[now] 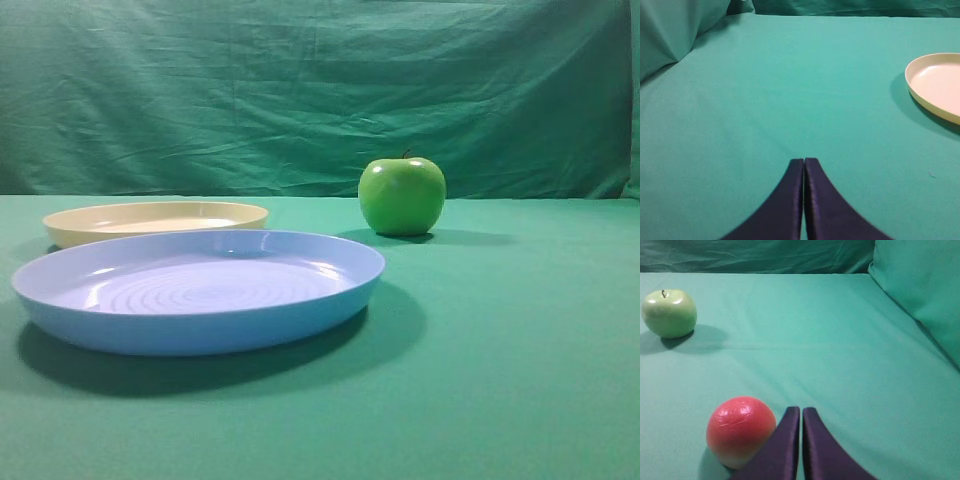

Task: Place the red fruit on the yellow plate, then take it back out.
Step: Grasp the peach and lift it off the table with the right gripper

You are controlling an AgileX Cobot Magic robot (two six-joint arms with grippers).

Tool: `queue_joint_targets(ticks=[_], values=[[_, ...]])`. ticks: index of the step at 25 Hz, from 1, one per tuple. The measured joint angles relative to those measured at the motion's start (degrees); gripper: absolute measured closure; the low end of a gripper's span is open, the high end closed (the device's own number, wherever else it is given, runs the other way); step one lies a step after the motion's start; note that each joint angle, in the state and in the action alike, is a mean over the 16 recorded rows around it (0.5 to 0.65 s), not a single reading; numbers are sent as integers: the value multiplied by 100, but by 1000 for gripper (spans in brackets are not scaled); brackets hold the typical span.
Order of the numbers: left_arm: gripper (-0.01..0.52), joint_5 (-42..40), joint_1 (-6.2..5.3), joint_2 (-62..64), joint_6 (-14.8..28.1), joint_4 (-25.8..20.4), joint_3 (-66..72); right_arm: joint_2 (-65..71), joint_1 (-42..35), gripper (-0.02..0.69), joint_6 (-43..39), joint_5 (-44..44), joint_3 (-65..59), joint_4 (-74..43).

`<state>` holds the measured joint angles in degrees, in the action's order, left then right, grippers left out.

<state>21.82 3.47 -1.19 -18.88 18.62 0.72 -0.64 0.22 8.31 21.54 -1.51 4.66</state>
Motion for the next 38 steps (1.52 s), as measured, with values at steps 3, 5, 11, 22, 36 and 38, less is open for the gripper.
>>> queue_joint_targets(ticks=[3, 5, 11, 22, 36, 38], values=[[514, 0, 0, 0, -3, 0, 0, 0, 0, 665, 0, 0, 0, 0], [514, 0, 0, 0, -4, 0, 0, 0, 0, 665, 0, 0, 0, 0], [514, 0, 0, 0, -8, 0, 0, 0, 0, 665, 0, 0, 0, 0], [514, 0, 0, 0, -11, 0, 0, 3, 0, 665, 0, 124, 61, 0], [514, 0, 0, 0, -11, 0, 0, 1297, 0, 665, 0, 2216, 2576, 171], [514, 0, 0, 0, -11, 0, 0, 1673, 0, 665, 0, 2702, 3109, 268]])
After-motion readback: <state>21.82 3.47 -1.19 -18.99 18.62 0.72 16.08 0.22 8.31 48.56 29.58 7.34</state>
